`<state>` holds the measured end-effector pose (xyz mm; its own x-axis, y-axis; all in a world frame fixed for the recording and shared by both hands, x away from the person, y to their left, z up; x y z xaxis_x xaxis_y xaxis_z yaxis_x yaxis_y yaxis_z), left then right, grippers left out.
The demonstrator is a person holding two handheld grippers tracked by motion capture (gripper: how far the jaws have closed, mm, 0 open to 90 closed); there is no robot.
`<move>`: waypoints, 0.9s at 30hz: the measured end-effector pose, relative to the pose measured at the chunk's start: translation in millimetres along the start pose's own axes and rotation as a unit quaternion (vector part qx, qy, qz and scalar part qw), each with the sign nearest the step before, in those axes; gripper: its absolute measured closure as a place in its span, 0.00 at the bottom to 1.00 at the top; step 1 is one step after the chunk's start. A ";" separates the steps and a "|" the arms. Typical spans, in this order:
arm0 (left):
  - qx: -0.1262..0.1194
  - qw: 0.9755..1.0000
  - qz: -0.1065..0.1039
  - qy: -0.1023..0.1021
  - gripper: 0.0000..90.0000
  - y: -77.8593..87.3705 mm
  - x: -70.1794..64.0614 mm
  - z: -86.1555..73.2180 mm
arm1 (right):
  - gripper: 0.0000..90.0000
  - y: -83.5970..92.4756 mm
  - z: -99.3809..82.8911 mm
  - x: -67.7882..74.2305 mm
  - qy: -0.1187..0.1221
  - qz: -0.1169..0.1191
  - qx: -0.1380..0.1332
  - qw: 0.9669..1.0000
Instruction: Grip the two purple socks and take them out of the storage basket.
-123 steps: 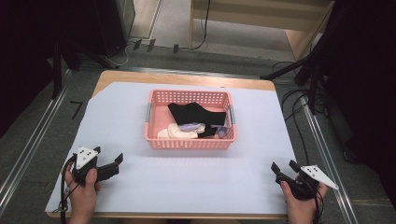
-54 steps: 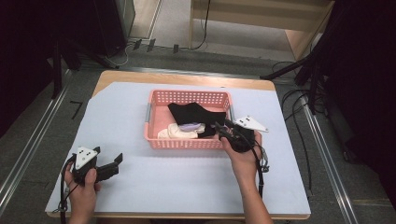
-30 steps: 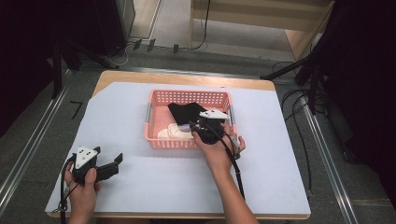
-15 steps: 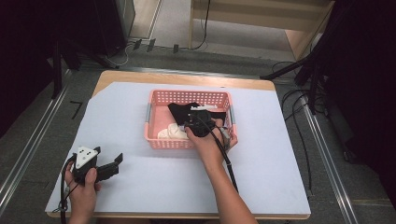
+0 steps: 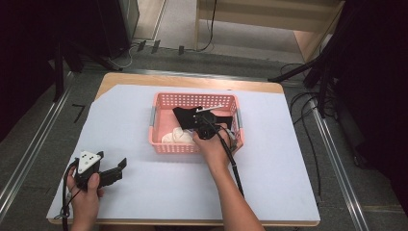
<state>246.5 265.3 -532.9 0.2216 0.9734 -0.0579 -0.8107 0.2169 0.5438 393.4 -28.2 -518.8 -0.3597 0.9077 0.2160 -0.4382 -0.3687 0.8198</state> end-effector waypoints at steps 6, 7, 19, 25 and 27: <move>0.002 1.000 -0.002 0.001 0.16 -0.4 0.6 0.0 | 0.98 15.7 3.8 0.9 0.007 0.034 -0.075 0.997; 0.002 1.000 -0.001 0.002 0.16 -0.7 0.5 0.1 | 0.98 20.8 5.3 1.2 0.001 0.038 -0.092 0.995; 0.003 1.000 0.001 -0.001 0.16 -0.4 -0.4 0.0 | 0.99 90.0 10.0 23.0 0.065 0.101 -0.287 0.950; 0.004 1.000 0.002 -0.003 0.16 -0.4 0.0 0.0 | 1.00 120.8 8.6 18.3 0.064 0.110 -0.342 0.931; 0.002 1.000 0.002 0.001 0.16 -0.7 -0.5 0.1 | 1.00 114.2 8.4 12.8 0.064 0.086 -0.329 0.938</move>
<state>247.0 264.7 -533.1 0.2174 0.9743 -0.0581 -0.8094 0.2133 0.5472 345.6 -57.0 -418.0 -0.5497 0.8073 0.2145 -0.7632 -0.5898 0.2639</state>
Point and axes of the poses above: each handheld gripper's, and its own axes: y roughly backward along the jaws, z roughly out of its top, x roughly to its left, the point moved 5 cm from there along -y, roughly forward along the jaws, and after that the axes turned 1 degree about x, right-handed, at the moved point
